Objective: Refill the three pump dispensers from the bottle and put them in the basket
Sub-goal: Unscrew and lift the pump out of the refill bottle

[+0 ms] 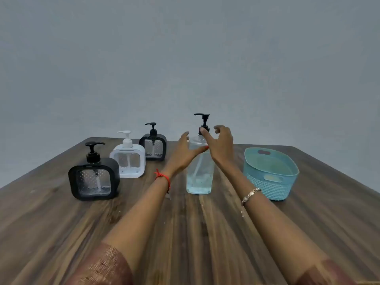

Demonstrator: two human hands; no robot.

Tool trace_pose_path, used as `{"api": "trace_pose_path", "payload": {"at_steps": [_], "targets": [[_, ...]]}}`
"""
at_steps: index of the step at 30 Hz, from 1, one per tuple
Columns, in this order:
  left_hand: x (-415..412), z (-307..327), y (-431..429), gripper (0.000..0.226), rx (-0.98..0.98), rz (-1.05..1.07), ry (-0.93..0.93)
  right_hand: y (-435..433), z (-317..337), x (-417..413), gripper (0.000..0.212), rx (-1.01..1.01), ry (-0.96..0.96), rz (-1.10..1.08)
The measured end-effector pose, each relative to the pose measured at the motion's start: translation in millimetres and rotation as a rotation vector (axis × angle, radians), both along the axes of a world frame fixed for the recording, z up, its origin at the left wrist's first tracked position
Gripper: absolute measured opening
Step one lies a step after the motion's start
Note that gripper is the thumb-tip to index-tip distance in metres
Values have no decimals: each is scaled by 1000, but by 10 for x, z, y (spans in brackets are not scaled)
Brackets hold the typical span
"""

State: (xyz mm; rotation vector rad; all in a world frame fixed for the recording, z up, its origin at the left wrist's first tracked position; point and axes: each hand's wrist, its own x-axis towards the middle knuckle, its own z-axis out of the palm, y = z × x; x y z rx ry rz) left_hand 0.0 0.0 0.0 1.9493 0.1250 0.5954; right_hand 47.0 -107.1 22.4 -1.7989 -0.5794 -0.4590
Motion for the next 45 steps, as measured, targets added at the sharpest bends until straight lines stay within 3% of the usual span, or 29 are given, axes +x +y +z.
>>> {"api": "trace_pose_path", "payload": {"at_steps": [4, 8, 13, 18, 24, 27, 31, 34, 38, 40, 45], "targets": [[97, 18, -26, 87, -24, -87, 0, 133, 143, 138, 35, -61, -41, -71], [187, -93, -9, 73, -91, -92, -66, 178, 73, 273, 32, -67, -16, -66], [260, -120, 57, 69, -96, -134, -48, 162, 84, 401, 24, -29, 35, 107], [284, -128, 92, 78, -123, -155, -43, -72, 190, 444, 11, 6, 175, 439], [295, -140, 97, 76, -126, -161, -39, -140, 135, 558, 33, 133, 368, 710], [277, -149, 92, 75, -125, -166, -52, -73, 142, 476, 22, 111, 299, 590], [290, -174, 99, 80, -104, -166, -53, 101, 144, 342, 39, -94, 36, 191], [283, -171, 91, 77, -139, -178, -59, 88, 161, 303, 30, 34, 68, 219], [269, -170, 72, 75, -155, -173, -66, -33, 179, 361, 16, 163, 282, 490], [254, -170, 55, 74, -144, -168, -66, -51, 196, 365, 14, 156, 302, 548], [247, -169, 57, 76, -139, -180, -66, 79, 186, 294, 41, -45, 51, 154]]}}
